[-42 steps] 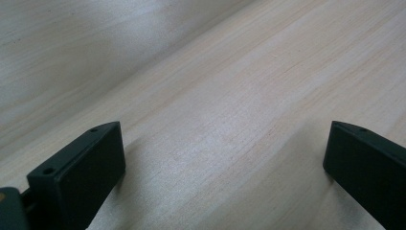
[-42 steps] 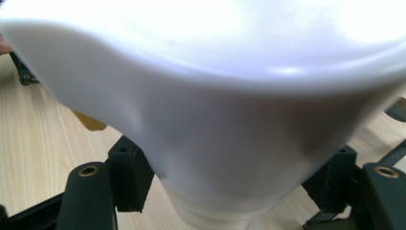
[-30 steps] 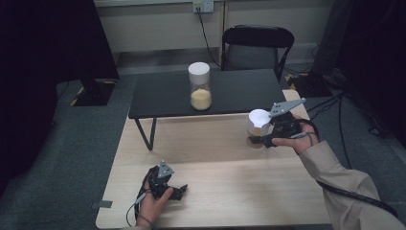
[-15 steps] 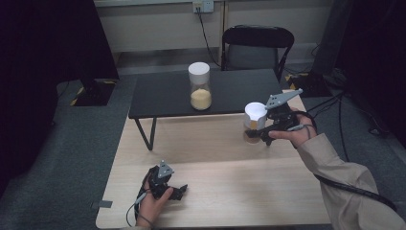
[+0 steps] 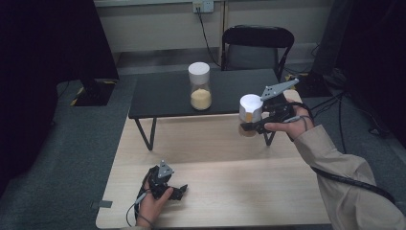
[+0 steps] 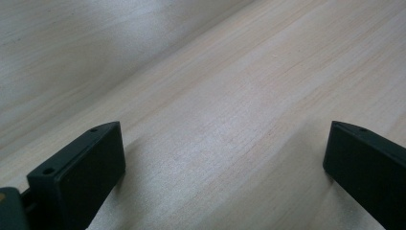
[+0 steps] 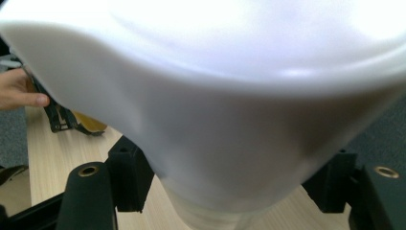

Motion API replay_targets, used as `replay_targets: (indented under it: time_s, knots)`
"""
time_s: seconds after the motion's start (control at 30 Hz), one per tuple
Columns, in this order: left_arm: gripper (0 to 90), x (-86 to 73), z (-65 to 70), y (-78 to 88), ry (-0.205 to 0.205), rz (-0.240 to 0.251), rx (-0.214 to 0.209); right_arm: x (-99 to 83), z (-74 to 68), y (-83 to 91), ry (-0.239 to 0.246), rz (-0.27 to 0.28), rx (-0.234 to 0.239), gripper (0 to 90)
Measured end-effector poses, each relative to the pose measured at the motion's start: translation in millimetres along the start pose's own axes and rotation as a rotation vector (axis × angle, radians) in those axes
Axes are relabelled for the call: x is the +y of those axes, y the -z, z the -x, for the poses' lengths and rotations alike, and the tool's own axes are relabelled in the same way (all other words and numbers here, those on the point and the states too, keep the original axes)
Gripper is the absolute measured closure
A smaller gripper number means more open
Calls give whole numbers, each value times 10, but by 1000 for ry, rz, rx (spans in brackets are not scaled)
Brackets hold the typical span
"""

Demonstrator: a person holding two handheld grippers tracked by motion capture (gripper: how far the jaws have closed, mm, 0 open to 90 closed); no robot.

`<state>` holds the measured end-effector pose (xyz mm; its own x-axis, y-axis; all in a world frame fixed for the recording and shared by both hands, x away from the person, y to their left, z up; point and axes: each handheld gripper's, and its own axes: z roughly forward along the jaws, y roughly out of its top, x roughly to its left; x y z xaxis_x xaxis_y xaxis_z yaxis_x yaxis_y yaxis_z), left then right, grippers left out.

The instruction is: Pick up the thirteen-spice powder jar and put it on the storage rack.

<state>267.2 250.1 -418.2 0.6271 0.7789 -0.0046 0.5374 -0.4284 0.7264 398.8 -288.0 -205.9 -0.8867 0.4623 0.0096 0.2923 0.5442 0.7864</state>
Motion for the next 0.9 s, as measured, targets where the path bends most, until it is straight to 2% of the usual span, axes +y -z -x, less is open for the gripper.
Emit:
replay_targets:
  time_s: [0.57, 0.9]
  knots:
    - [0, 1, -1, 1, 1, -1, 0, 349, 12, 64, 4, 7, -25, 303]
    - [0, 3, -2, 2, 0, -2, -1, 488, 50, 44, -6, 20, -38, 303]
